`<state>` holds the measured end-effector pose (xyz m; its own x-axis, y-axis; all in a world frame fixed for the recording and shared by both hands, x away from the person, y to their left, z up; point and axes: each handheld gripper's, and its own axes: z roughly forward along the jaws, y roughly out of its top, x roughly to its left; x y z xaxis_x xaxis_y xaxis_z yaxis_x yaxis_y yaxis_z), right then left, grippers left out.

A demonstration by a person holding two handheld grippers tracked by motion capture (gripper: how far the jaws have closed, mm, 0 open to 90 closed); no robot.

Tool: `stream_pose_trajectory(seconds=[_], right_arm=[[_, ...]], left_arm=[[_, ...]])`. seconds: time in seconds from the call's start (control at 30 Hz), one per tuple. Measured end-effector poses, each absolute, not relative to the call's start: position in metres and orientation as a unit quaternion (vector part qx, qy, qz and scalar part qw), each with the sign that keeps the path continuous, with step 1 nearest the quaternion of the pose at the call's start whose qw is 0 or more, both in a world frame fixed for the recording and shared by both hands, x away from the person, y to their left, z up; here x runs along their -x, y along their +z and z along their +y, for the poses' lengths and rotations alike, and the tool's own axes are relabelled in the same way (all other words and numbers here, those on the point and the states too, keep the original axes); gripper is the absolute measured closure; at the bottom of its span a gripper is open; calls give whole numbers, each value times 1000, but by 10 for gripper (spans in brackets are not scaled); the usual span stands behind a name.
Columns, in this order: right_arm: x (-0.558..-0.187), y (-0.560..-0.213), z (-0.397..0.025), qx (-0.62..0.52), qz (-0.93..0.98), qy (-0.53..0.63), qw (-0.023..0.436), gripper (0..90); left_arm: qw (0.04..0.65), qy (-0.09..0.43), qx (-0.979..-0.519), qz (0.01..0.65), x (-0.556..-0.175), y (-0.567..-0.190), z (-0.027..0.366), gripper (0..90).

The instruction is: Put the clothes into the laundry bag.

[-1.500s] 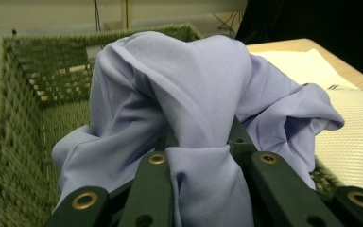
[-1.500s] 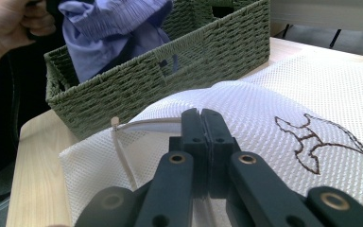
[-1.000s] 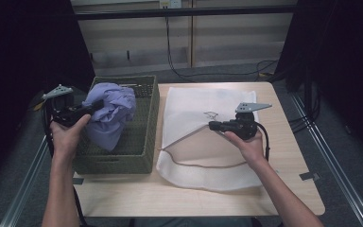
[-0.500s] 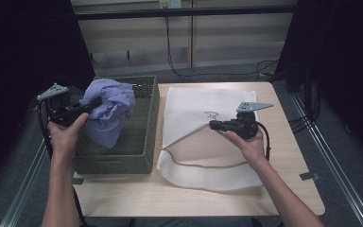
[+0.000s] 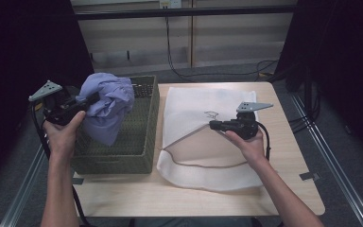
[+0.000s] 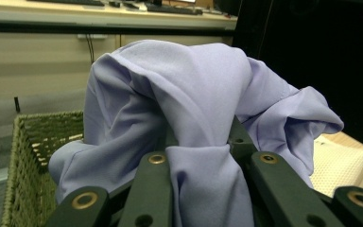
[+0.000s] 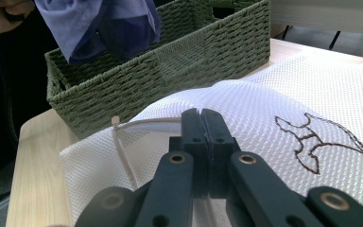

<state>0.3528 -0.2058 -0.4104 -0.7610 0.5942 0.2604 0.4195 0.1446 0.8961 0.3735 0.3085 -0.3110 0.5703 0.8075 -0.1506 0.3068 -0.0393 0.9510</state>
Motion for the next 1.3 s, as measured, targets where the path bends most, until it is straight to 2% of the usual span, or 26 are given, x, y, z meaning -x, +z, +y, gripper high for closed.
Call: stream_pose_trajectory(seconds=[0.8, 1.3], right_arm=[[-352, -411, -205, -335, 754, 560, 77, 900], [-352, -411, -204, -333, 754, 561, 75, 900]], left_arm=[[593, 238, -666, 384, -361, -298, 313, 776], [608, 255, -666, 349, -342, -277, 306, 776]])
